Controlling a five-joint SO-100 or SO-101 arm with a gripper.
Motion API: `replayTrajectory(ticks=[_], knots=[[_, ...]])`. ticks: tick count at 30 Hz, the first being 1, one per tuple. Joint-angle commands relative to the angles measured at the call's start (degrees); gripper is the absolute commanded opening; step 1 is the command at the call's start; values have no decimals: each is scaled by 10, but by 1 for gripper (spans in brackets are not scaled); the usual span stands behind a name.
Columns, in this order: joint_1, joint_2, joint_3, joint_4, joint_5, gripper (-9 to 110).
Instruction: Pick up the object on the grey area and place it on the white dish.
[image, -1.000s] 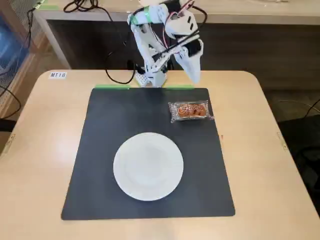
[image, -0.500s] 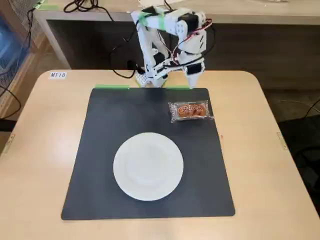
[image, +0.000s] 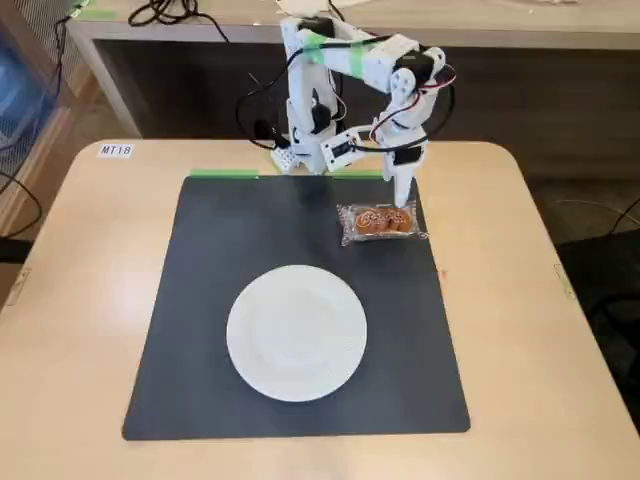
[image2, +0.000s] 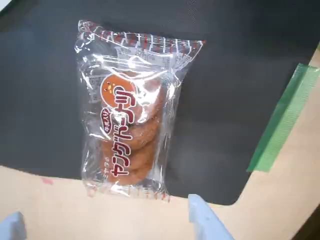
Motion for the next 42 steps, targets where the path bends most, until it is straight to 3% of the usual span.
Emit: replayTrajectory(ticks=[1, 12, 42], knots=[[-4, -13, -10, 4, 19, 49], [4, -62, -11, 4, 138, 55], [6, -185, 0, -102, 192, 48]])
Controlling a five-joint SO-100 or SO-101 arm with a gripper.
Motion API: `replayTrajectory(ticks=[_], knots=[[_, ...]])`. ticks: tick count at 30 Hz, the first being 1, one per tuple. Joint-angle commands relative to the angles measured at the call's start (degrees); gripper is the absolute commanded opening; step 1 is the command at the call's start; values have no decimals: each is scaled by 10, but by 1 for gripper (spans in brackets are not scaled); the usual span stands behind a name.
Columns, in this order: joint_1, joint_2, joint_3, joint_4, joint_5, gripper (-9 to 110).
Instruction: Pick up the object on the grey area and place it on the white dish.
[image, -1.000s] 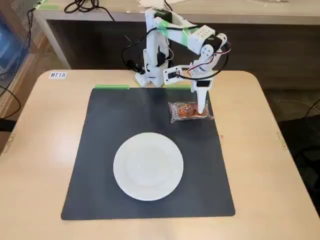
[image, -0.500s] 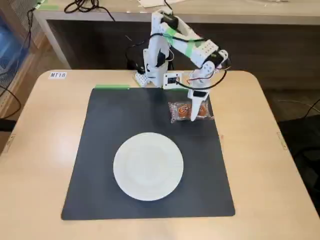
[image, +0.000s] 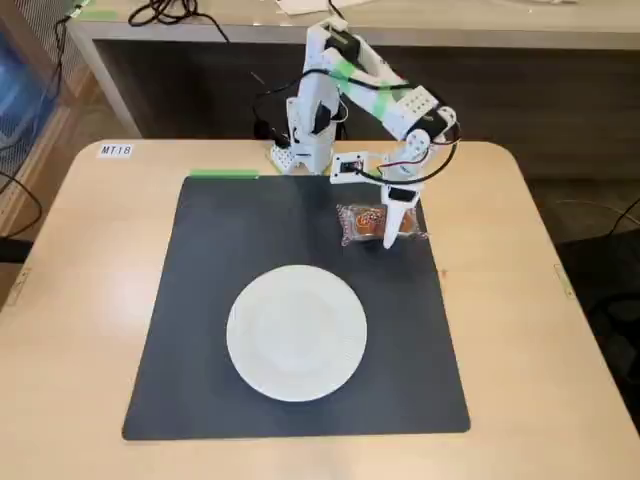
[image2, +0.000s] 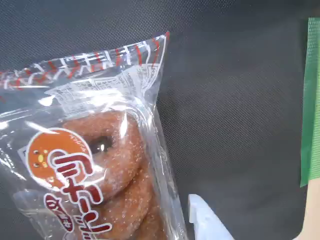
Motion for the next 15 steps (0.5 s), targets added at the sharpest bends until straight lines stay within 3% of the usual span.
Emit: replayTrajectory(ticks=[1, 4, 10, 15], knots=[[-4, -6, -2, -10, 1, 47], [0, -17, 2, -27, -6, 44], [14, -23, 19, -69, -13, 23], [21, -25, 33, -96, -25, 19]])
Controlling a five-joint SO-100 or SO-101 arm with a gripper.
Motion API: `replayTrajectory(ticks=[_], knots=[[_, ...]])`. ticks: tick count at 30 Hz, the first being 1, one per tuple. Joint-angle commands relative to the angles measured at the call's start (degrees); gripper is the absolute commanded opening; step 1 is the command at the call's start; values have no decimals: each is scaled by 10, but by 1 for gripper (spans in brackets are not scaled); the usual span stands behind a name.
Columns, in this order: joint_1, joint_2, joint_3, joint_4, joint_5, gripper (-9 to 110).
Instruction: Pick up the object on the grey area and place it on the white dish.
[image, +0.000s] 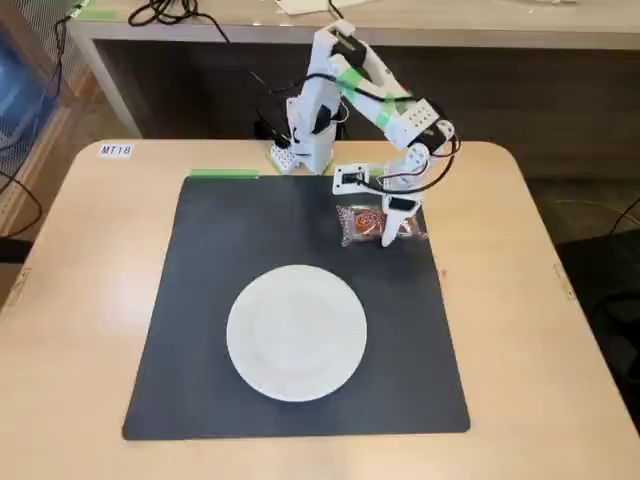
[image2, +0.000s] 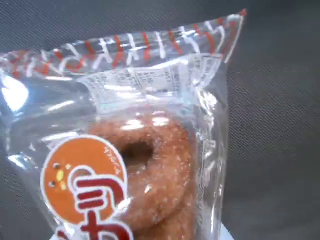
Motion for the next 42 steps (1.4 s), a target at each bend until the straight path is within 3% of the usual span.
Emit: replayTrajectory(ticks=[1, 21, 34, 42], knots=[[4, 4, 3, -11, -11, 18], [65, 194, 13, -176, -196, 24], [301, 171, -11, -213, -418, 27], [411, 23, -177, -134, -546, 27]])
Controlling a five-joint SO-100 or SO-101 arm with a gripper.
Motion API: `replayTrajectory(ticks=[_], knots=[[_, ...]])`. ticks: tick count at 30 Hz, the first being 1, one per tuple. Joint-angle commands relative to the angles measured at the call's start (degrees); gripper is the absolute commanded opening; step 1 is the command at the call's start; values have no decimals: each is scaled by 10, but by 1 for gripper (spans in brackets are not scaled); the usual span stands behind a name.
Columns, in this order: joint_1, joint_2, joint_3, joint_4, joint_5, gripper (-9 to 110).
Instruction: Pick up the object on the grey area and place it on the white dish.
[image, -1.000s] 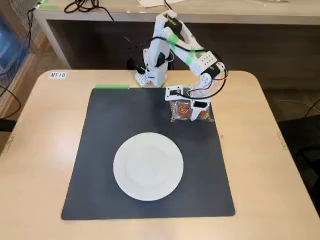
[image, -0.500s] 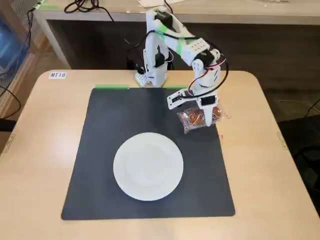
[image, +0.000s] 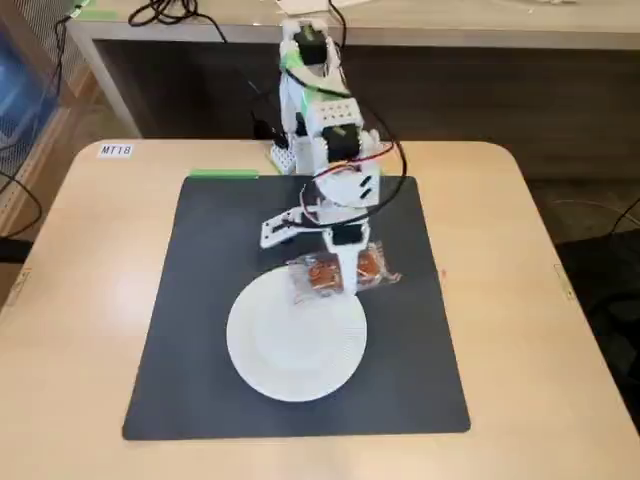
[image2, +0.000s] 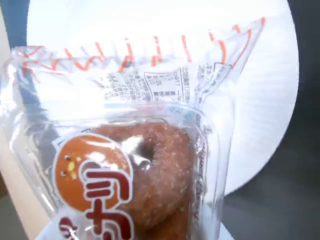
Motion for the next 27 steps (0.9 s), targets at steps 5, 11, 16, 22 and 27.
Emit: replayTrajectory(ticks=[5, 11, 16, 22, 27], knots=[[43, -121, -201, 98, -54, 28], [35, -177, -249, 162, -65, 39], [33, -171, -249, 181, -52, 50], [40, -86, -249, 247, -25, 51], [34, 115, -207, 278, -20, 26]])
